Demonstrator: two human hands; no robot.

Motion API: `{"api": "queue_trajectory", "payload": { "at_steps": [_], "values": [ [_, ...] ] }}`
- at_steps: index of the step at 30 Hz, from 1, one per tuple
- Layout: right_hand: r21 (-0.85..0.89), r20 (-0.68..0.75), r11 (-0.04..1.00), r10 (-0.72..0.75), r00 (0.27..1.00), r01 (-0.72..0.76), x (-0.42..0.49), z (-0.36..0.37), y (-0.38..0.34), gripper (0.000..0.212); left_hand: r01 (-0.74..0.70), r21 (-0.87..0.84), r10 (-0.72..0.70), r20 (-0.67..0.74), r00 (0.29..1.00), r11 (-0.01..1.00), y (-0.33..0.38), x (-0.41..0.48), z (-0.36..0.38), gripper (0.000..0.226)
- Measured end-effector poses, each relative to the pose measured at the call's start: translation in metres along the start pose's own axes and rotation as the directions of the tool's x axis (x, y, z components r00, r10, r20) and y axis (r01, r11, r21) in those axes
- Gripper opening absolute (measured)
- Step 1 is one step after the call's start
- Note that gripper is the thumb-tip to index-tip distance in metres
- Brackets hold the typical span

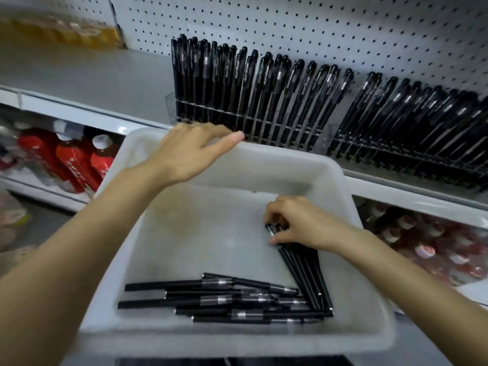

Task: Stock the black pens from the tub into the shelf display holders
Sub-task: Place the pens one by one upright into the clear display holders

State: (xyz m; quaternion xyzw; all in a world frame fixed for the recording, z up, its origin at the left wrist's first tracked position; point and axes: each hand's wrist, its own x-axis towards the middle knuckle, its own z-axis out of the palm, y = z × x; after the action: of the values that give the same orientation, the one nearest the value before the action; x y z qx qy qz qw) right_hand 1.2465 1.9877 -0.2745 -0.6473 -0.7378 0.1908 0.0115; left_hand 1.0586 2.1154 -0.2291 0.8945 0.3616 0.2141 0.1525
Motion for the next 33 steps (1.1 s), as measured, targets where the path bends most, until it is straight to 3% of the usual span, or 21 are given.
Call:
{"api": "queue_trajectory", "payload": {
  "at_steps": [6, 12, 15, 17, 20, 24, 29, 33],
  "values": [
    [0.111, 0.029, 0.993, 0.039, 0.999, -0.042, -0.001, 0.0, 0.001, 0.034, 0.011, -0.008, -0.011, -0.007, 1.0, 1.0, 0.0, 0.0, 0.002, 0.078],
    [0.46, 0.03, 0.885, 0.063, 0.998, -0.07, -0.004, -0.004, 0.003, 0.031, 0.017, 0.019, -0.017, -0.038, 0.999, 1.0, 0.004, 0.001, 0.005, 0.075],
    [0.623, -0.067, 0.781, 0.095, 0.993, -0.033, -0.006, -0.015, 0.001, 0.032, 0.013, 0.075, -0.011, -0.04, 0.999, 0.997, 0.008, 0.002, 0.01, 0.074],
    [0.692, -0.231, 0.718, 0.114, 0.966, 0.08, -0.008, -0.026, -0.002, 0.031, 0.005, 0.096, 0.001, -0.06, 0.998, 0.995, 0.009, 0.003, 0.011, 0.073],
    [0.678, -0.554, 0.665, 0.18, 0.813, 0.314, -0.013, -0.047, -0.003, 0.033, -0.048, 0.181, 0.065, -0.089, 0.994, 0.982, 0.011, 0.005, 0.012, 0.07],
    [0.53, -0.807, 0.708, 0.255, 0.532, 0.466, -0.015, -0.079, 0.005, 0.034, -0.118, 0.31, 0.14, -0.051, 0.989, 0.944, 0.013, 0.01, 0.019, 0.07],
    [0.394, -0.919, 0.779, 0.316, 0.237, 0.488, -0.005, -0.11, 0.012, 0.036, -0.136, 0.411, 0.152, -0.006, 0.988, 0.901, 0.01, 0.014, 0.025, 0.069],
    [0.331, -0.943, 0.813, 0.302, 0.139, 0.48, 0.007, -0.124, 0.014, 0.038, -0.14, 0.437, 0.155, 0.002, 0.988, 0.889, 0.011, 0.016, 0.027, 0.07]
  ]
}}
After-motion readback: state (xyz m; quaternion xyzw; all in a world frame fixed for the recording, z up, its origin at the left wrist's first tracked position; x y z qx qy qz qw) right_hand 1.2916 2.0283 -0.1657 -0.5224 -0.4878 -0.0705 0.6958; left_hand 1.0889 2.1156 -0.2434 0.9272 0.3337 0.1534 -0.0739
